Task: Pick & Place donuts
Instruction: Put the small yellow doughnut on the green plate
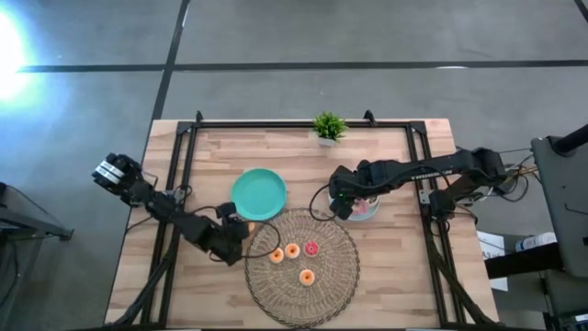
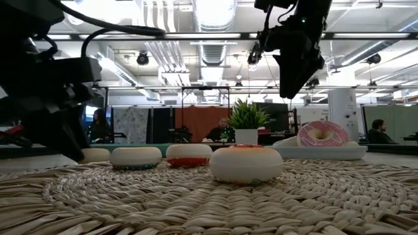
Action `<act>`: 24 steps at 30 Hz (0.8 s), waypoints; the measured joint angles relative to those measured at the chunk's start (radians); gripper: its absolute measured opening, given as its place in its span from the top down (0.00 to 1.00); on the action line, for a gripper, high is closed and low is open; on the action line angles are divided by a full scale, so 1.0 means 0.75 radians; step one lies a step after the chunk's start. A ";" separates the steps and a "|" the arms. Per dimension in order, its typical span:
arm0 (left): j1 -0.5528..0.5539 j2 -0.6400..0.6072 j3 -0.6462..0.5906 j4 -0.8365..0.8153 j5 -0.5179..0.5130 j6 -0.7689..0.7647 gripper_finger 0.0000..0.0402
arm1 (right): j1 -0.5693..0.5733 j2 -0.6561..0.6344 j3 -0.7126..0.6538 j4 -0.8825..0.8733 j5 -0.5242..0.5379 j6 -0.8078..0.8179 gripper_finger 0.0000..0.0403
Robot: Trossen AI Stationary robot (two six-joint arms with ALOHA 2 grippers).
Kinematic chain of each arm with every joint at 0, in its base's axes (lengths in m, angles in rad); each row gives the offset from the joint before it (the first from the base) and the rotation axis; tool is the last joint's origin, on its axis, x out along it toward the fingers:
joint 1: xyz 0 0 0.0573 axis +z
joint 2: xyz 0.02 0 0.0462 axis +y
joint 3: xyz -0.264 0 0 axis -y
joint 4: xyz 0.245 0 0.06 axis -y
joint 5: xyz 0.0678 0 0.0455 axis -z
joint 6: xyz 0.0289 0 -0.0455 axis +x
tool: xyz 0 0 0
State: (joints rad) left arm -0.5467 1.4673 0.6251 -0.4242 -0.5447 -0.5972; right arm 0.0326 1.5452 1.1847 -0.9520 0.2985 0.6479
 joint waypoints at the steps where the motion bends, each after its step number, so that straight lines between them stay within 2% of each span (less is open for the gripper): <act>1: 0.003 0.004 -0.001 0.002 -0.003 0.000 0.82 | 0.000 0.000 0.000 0.000 0.000 0.000 0.52; 8: 0.003 0.036 -0.006 0.009 0.002 -0.020 0.98 | 0.000 0.000 -0.001 0.001 0.000 0.000 0.52; 12: 0.004 0.028 0.000 0.003 0.025 -0.068 1.00 | 0.000 0.000 -0.001 0.008 0.001 -0.001 0.52; 16: -0.001 -0.020 0.042 -0.031 0.122 -0.130 1.00 | 0.000 -0.001 -0.001 0.068 -0.018 -0.001 0.52; 20: -0.007 -0.134 0.077 -0.078 0.171 -0.159 1.00 | -0.001 -0.007 -0.001 0.229 -0.132 -0.044 0.53; 24: 0.006 -0.319 0.072 -0.072 0.242 -0.174 1.00 | 0.011 -0.008 -0.002 0.484 -0.285 -0.255 0.55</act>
State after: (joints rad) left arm -0.5426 1.2279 0.6795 -0.4781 -0.3633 -0.7279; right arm 0.0412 1.5394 1.1831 -0.5890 0.0849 0.4568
